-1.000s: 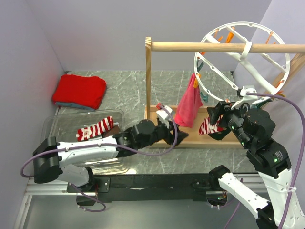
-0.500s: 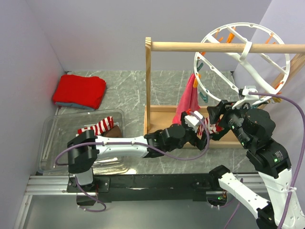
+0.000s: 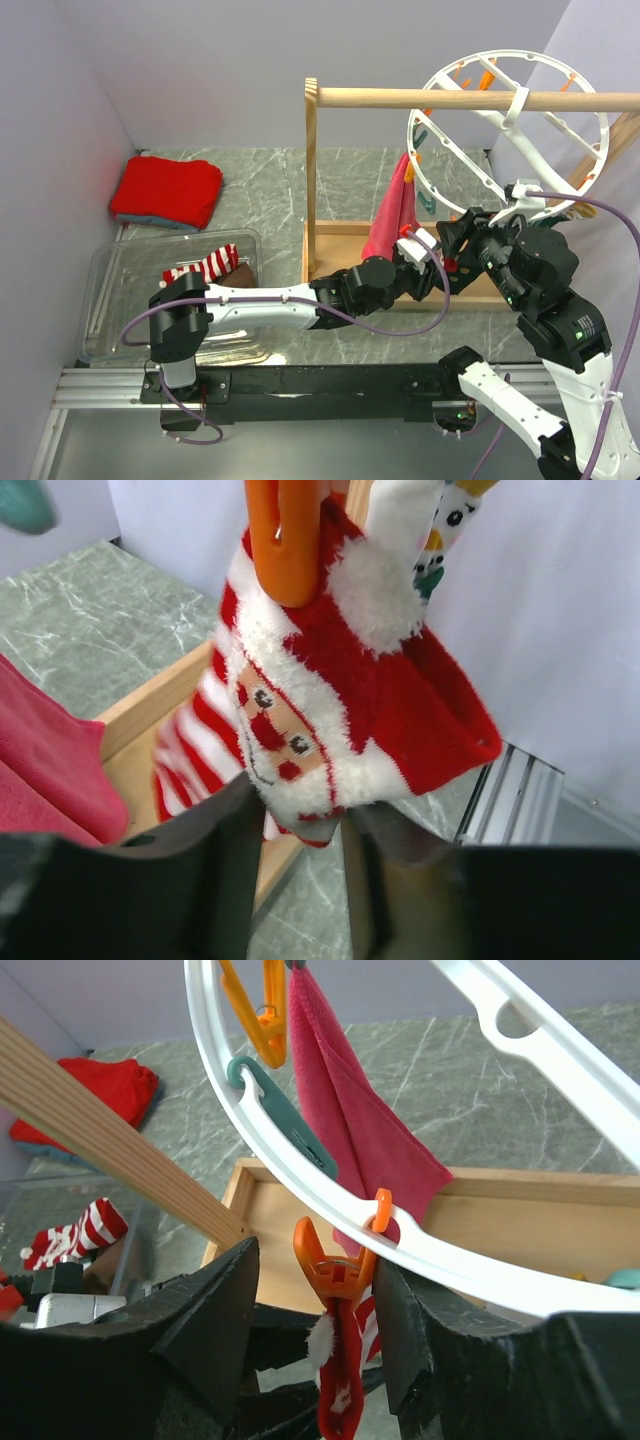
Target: Remove the socks clipped to the hanger
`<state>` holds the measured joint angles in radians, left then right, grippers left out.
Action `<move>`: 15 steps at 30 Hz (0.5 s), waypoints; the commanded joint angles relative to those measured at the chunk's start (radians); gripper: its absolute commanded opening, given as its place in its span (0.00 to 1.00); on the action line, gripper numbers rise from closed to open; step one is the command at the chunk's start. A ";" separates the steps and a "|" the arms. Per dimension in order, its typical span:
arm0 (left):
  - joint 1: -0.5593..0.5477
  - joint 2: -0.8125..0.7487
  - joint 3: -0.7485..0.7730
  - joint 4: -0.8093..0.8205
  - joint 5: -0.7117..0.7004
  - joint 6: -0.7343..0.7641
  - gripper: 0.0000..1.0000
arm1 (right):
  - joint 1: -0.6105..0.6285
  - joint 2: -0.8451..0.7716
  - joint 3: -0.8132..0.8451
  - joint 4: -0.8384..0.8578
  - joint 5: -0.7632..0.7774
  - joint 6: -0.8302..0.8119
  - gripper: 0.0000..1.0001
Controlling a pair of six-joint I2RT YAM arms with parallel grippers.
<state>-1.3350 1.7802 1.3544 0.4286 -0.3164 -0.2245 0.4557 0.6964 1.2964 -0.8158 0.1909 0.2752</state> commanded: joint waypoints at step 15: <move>-0.035 -0.064 0.019 -0.030 0.023 -0.056 0.08 | 0.006 0.028 0.029 0.038 0.050 0.053 0.44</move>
<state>-1.3525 1.7775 1.3602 0.3977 -0.3096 -0.2554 0.4557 0.7162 1.2976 -0.8230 0.2207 0.3130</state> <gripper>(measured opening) 0.105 0.466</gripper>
